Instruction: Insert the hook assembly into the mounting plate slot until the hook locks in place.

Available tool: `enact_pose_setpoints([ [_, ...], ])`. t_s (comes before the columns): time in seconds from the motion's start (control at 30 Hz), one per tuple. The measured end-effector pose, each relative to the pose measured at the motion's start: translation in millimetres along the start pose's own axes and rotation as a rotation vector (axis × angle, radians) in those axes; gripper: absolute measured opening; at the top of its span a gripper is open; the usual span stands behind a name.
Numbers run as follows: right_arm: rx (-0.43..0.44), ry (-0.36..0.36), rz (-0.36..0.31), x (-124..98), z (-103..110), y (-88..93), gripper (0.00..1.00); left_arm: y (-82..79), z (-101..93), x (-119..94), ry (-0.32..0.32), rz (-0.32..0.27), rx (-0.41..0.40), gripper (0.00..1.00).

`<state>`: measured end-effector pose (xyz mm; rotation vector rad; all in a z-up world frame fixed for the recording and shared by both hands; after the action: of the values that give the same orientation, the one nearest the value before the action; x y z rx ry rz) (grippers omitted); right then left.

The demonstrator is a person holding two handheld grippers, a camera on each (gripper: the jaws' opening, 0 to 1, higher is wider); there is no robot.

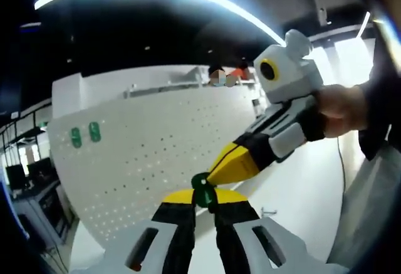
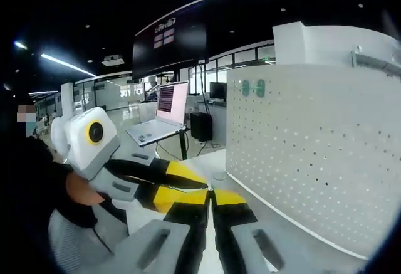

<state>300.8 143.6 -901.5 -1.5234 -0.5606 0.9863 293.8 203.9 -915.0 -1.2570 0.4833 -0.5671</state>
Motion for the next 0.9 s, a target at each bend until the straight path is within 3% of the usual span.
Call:
enact_pose_setpoints([
  [0.9, 0.013, -0.007, -0.006, -0.5, 2.6, -1.9, 0.00, -1.2, 0.0, 0.0, 0.001, -0.015, 0.004, 0.03],
])
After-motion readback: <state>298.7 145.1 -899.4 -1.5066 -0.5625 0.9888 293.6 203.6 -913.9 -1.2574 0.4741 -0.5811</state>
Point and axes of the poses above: the point that each gripper's makers call its tool centre point, and the gripper's own axes: x roughly forward along the fingers, z roughly to its left, y roughly out of its underside, the point moved 4 cm from there along -x, roughly backward along the fingers, and after that the axes turned 5 degrees about -y, right-handed, at the moved point
